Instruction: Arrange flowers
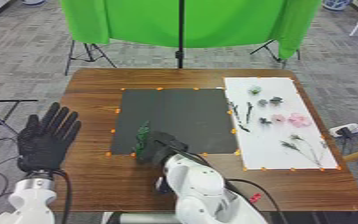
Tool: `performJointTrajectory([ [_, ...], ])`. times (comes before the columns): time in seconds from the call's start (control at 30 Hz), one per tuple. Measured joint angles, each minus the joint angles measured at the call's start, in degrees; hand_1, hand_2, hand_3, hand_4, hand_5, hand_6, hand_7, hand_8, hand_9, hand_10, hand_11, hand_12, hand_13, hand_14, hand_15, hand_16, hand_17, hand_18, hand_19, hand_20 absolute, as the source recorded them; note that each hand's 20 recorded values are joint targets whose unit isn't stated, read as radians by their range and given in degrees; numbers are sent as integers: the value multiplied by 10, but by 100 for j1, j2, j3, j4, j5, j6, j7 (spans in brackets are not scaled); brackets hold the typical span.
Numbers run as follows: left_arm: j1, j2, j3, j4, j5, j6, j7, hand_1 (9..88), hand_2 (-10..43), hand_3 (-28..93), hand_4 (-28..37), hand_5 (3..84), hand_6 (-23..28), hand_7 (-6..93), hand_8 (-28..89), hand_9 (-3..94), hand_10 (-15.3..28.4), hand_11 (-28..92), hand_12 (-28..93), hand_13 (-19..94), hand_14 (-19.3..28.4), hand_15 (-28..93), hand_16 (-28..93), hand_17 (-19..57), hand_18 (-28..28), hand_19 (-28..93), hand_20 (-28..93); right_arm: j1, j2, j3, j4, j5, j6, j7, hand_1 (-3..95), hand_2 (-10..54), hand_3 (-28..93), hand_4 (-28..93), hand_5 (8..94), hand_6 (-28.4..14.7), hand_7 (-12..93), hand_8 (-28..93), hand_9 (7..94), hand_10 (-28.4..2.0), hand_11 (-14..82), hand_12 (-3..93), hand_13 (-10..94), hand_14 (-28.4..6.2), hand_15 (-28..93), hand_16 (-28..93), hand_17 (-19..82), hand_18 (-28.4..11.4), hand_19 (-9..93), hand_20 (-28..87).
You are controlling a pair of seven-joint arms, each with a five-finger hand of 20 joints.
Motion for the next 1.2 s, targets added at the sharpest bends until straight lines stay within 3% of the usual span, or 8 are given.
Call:
performJointTrajectory([
  [0.13,71,-73,-58,-5,-9,0,12,259,197,716,-283,445,88,69,-85,375,133,157,64,262,150,253,-59,-84,129,324,96,-89,197,187,-222,13,192,36,331,-87,829,-223,669,-93,296,-118,543,-258,305,178,525,-220,763,181,295,-284,914,283],
  [0.33,114,-126,-70,-9,-8,-4,31,258,197,718,-283,446,87,70,-86,378,132,157,63,264,150,256,-60,-85,130,326,95,-271,572,900,-758,59,945,142,339,-94,825,-223,665,-92,308,-129,572,-248,304,179,548,-212,754,183,302,-284,916,278],
  [0.57,112,-207,-62,-10,1,-88,40,257,196,718,-283,447,87,71,-86,379,132,155,64,265,149,259,-61,-84,129,326,94,-572,1168,2172,-1129,7,1700,639,306,-94,812,-250,638,-94,233,-133,565,-244,302,182,534,-210,750,196,289,-277,909,269],
  [0.77,166,-245,-62,-57,0,-127,98,255,194,722,-283,447,86,71,-86,380,130,158,65,265,149,258,-62,-84,129,326,94,-1470,1850,3653,-1326,-194,2226,723,300,-95,815,-277,612,-91,215,-135,540,-231,306,181,469,-210,743,189,260,-264,890,278],
  [0.97,246,-262,-70,-96,-23,-124,144,256,193,723,-283,448,85,72,-86,380,131,158,65,266,149,258,-62,-84,129,326,95,-2379,1927,4776,-1314,-582,2330,782,276,-95,806,-282,606,-92,199,-130,529,-228,303,179,444,-212,740,182,263,-265,911,316],
  [1.2,319,-302,-78,-127,-51,-118,153,256,194,728,-283,448,86,72,-87,375,130,156,64,266,149,260,-62,-83,129,326,95,-2895,1901,4929,-1263,-790,2011,920,288,-95,784,-283,538,-119,169,-117,476,-236,312,186,393,-216,725,166,263,-265,915,342],
])
